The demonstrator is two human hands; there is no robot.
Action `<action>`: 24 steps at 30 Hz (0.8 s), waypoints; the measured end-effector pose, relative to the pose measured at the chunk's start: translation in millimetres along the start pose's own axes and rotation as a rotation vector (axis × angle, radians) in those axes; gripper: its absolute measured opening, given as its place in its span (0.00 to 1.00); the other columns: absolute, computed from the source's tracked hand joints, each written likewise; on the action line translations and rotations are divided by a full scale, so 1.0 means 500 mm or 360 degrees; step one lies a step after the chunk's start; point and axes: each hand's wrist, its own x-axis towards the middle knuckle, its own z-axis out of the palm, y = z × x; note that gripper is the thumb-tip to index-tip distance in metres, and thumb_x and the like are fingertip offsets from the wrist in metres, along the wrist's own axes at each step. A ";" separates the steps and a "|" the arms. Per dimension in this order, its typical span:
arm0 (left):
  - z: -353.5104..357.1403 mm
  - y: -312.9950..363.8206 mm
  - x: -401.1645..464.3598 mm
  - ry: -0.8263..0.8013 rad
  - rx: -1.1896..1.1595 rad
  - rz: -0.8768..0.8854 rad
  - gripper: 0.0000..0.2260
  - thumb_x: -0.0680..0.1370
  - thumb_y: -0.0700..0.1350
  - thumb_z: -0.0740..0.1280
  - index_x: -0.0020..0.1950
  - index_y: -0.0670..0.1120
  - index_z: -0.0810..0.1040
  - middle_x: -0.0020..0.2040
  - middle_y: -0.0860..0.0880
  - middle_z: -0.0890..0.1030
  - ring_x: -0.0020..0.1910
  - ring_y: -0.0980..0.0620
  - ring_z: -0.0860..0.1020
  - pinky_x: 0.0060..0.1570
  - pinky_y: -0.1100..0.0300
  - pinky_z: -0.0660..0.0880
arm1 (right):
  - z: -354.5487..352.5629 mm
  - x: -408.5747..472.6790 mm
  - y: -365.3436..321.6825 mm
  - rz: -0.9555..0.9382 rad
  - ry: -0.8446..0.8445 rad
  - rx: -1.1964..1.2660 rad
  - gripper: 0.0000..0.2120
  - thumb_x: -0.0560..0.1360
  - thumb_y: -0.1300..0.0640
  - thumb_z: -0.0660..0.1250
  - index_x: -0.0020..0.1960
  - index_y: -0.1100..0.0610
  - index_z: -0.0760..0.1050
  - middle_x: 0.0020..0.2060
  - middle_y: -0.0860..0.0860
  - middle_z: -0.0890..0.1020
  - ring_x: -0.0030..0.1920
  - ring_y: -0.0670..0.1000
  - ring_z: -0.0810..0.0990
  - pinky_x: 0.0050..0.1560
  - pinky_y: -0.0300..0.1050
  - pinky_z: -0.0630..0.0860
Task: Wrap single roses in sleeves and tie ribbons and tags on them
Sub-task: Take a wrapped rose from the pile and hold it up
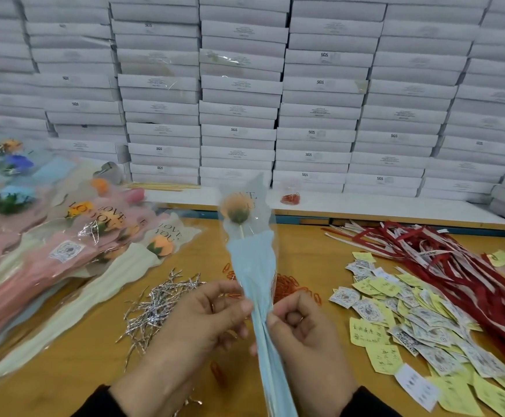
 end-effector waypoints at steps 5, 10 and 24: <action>-0.001 -0.010 0.003 0.0038 -0.0012 -0.0003 0.09 0.66 0.32 0.71 0.43 0.43 0.78 0.33 0.41 0.81 0.26 0.51 0.77 0.22 0.64 0.72 | -0.005 0.011 0.003 0.0118 -0.0040 -0.0148 0.06 0.74 0.69 0.64 0.39 0.63 0.71 0.29 0.54 0.78 0.29 0.48 0.77 0.30 0.37 0.74; 0.003 -0.013 0.001 0.0042 0.0074 0.0078 0.08 0.70 0.30 0.68 0.44 0.42 0.77 0.33 0.41 0.81 0.26 0.51 0.78 0.24 0.64 0.73 | -0.012 0.028 0.004 0.0257 -0.0103 -0.0114 0.07 0.74 0.60 0.66 0.44 0.65 0.75 0.29 0.53 0.77 0.26 0.46 0.72 0.27 0.36 0.69; 0.002 -0.020 0.001 -0.0032 0.0082 0.0068 0.05 0.70 0.31 0.69 0.37 0.38 0.82 0.37 0.37 0.81 0.31 0.47 0.79 0.28 0.61 0.76 | -0.023 0.026 0.015 0.0168 0.0018 0.0141 0.02 0.70 0.65 0.69 0.43 0.62 0.78 0.37 0.57 0.84 0.33 0.49 0.82 0.30 0.38 0.76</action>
